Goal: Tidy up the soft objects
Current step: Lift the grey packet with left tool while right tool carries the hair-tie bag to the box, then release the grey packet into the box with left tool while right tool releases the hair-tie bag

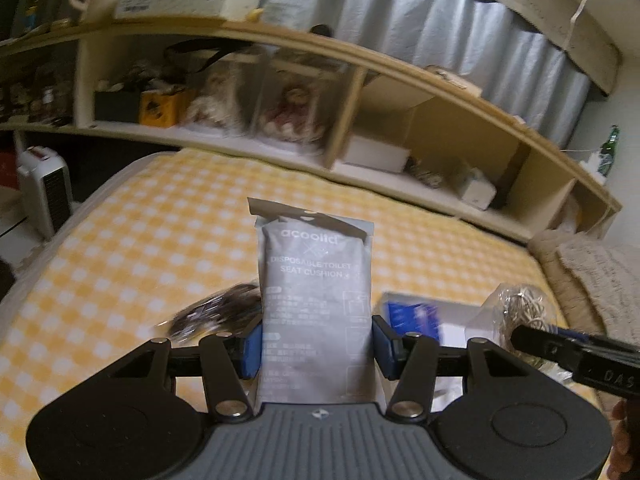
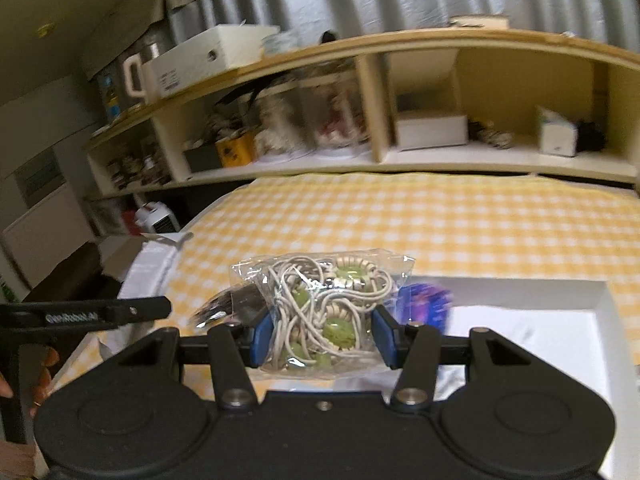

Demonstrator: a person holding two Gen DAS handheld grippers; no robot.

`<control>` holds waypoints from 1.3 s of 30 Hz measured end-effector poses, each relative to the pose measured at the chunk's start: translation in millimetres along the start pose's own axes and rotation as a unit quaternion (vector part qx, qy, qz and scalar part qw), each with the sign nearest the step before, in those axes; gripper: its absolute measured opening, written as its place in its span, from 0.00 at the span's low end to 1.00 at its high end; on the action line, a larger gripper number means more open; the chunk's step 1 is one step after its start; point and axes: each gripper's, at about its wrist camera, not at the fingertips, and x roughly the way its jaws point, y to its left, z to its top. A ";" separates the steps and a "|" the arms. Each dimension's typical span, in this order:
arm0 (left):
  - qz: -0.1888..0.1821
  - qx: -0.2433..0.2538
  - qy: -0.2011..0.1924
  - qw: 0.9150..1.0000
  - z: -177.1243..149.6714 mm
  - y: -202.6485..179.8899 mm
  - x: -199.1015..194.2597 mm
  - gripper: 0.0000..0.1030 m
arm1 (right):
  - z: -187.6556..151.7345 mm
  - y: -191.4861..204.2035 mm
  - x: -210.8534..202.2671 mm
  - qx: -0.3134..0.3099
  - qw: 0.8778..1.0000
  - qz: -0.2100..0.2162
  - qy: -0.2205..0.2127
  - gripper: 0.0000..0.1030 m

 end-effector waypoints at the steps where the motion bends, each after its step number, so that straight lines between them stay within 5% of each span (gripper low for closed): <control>1: -0.006 0.001 -0.002 1.000 3.0 -7.2 0.5 0.53 | 1.4 -7.7 -4.6 0.004 1.000 -0.008 -0.006 0.51; 14: -0.105 0.031 0.020 0.994 11.3 -129.8 51.6 0.53 | 0.9 -110.4 -43.7 0.083 0.990 -0.104 -0.056 0.51; 22: -0.162 0.007 0.098 0.982 -21.0 -177.1 119.1 0.53 | -6.8 -169.3 -36.8 0.127 0.979 -0.155 -0.046 0.51; 28: -0.172 -0.028 0.156 0.972 -44.7 -187.4 175.8 0.53 | -12.7 -188.2 -7.5 0.128 0.984 -0.122 -0.003 0.51; 31: -0.158 -0.036 0.157 0.974 -47.3 -186.8 197.4 0.53 | -12.0 -190.5 12.0 0.119 0.987 -0.108 0.020 0.51; 39: -0.143 -0.051 0.160 0.975 -42.9 -178.7 232.8 0.55 | -14.8 -201.4 64.5 0.078 0.983 -0.145 0.081 0.51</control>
